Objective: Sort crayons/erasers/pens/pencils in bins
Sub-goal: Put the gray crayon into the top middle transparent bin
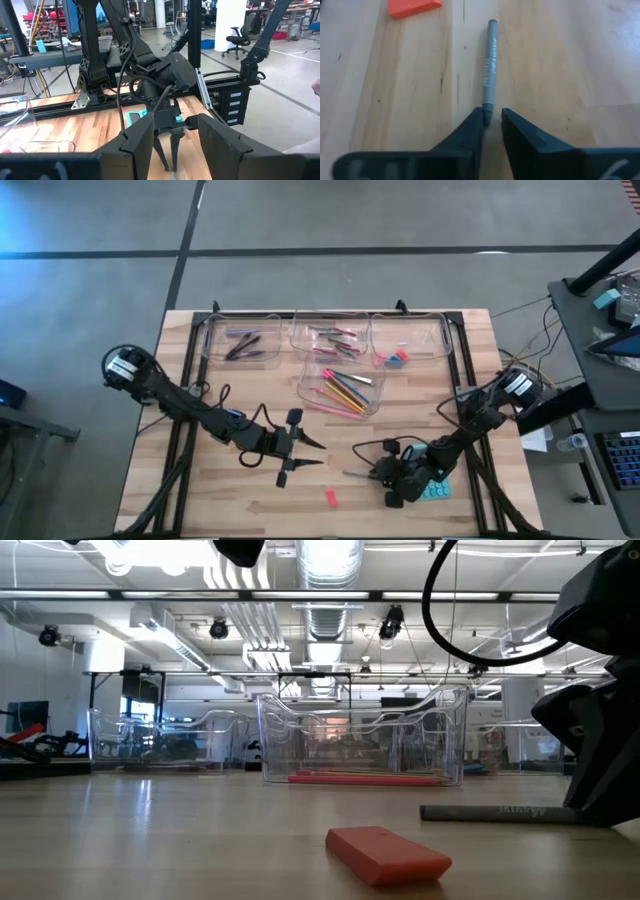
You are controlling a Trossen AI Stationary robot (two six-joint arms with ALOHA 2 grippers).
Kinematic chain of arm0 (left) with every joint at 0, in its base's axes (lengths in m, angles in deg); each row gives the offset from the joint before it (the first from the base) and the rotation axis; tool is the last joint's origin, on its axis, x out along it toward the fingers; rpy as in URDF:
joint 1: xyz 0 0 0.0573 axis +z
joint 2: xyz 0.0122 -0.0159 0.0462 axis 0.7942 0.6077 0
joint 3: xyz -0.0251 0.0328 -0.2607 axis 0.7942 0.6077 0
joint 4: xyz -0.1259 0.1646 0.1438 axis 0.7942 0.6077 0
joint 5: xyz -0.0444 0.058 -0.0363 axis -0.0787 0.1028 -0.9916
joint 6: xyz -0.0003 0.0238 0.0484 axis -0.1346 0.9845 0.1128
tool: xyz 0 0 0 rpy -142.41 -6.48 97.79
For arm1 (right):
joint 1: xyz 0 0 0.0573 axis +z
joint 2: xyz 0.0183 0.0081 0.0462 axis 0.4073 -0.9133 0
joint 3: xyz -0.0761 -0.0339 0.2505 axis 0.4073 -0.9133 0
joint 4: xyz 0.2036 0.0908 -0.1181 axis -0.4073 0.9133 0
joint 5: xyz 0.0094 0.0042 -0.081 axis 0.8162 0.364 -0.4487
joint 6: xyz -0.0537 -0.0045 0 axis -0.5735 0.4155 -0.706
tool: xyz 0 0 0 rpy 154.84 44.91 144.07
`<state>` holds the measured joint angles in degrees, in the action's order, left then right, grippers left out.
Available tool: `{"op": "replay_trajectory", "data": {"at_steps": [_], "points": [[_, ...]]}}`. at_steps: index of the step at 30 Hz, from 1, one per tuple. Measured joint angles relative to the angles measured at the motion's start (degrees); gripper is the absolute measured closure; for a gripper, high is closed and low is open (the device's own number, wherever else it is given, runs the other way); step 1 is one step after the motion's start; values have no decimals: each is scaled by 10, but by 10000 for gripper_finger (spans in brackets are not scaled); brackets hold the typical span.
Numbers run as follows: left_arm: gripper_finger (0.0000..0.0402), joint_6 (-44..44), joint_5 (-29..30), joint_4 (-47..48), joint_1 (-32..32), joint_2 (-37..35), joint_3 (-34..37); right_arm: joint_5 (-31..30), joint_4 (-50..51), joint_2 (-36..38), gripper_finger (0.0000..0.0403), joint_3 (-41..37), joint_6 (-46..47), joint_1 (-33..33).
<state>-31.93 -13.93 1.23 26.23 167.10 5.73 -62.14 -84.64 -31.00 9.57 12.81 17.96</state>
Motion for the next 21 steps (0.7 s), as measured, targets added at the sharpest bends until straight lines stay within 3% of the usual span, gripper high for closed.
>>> {"op": "replay_trajectory", "data": {"at_steps": [13, 21], "points": [[262, 0, 0, 0, 0, 0, 0, 2, 8, 7, 390, 17, -15, 0], [262, -1, 0, 0, 0, 0, 0, -34, 43, 89, 394, 12, -52, -1]]}}
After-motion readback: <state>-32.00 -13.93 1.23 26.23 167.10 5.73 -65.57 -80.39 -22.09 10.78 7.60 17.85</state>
